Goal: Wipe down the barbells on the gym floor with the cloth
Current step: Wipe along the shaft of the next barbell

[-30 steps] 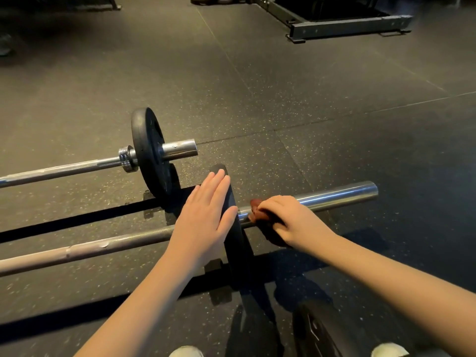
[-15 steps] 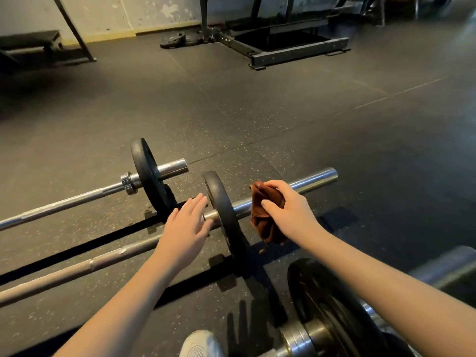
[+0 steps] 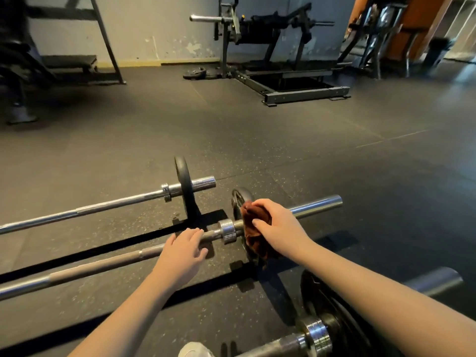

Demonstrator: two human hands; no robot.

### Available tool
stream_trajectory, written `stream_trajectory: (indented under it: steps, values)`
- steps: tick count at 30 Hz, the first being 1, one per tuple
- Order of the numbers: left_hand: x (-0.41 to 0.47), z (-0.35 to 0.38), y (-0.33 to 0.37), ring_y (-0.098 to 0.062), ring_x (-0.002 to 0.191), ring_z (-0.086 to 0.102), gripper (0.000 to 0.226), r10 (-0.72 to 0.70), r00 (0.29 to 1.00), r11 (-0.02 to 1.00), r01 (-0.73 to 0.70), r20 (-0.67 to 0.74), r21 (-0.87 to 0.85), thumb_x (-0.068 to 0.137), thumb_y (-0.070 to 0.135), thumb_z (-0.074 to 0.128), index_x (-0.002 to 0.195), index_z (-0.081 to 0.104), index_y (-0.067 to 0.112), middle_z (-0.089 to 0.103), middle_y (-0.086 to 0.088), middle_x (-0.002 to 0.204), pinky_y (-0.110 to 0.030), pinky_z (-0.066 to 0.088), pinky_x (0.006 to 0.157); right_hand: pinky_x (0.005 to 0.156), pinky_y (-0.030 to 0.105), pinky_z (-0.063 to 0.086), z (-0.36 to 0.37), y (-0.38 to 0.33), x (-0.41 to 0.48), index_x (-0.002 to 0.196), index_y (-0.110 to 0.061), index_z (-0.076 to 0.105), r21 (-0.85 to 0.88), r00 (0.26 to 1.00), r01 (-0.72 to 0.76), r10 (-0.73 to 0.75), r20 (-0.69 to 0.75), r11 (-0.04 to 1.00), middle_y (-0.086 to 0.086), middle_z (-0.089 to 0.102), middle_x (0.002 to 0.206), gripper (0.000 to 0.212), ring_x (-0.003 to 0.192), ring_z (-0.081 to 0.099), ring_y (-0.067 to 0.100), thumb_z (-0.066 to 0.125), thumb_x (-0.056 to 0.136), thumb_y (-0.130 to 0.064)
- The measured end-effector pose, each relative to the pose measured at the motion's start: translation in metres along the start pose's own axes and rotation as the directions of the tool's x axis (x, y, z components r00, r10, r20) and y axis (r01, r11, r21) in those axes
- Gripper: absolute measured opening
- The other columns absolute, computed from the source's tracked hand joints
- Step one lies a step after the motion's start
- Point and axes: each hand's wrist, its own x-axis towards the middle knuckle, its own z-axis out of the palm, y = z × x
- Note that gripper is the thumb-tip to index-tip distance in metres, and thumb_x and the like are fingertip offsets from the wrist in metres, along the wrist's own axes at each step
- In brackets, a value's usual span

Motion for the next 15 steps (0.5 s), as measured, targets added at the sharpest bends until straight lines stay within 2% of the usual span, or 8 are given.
stream_trajectory:
  steps: [7, 12, 15]
  values:
    - [-0.014, 0.011, -0.035, -0.013, 0.139, 0.029, 0.054, -0.033, 0.999, 0.999, 0.033, -0.004, 0.021, 0.100, 0.038, 0.044, 0.149, 0.029, 0.023, 0.033, 0.007, 0.152, -0.032, 0.017, 0.116, 0.099, 0.026, 0.042, 0.062, 0.001, 0.003, 0.130, -0.031, 0.050, -0.011, 0.998, -0.023, 0.024, 0.064, 1.000, -0.010, 0.056, 0.125, 0.035, 0.111, 0.052, 0.005, 0.056, 0.097, -0.023]
    - [0.009, 0.035, -0.052, -0.014, 0.139, 0.030, 0.052, -0.052, 0.999, 0.999, 0.052, 0.000, -0.006, 0.099, 0.037, 0.047, 0.147, 0.033, 0.022, 0.036, 0.005, 0.150, -0.034, 0.017, 0.118, 0.087, 0.011, 0.037, 0.095, 0.018, 0.020, 0.129, -0.031, 0.051, -0.043, 0.999, 0.008, -0.007, 0.031, 0.999, -0.014, 0.056, 0.121, 0.032, 0.104, 0.049, -0.003, 0.054, 0.098, -0.024]
    - [0.036, 0.045, -0.063, -0.014, 0.141, 0.028, 0.052, -0.059, 0.998, 0.998, 0.058, 0.023, 0.032, 0.098, 0.035, 0.047, 0.146, 0.032, 0.021, 0.035, 0.004, 0.151, -0.037, 0.011, 0.119, 0.098, 0.022, 0.042, 0.114, 0.025, 0.039, 0.131, -0.028, 0.050, -0.173, 0.999, 0.032, -0.036, -0.022, 0.984, -0.009, 0.054, 0.126, 0.033, 0.116, 0.049, 0.006, 0.053, 0.098, -0.026]
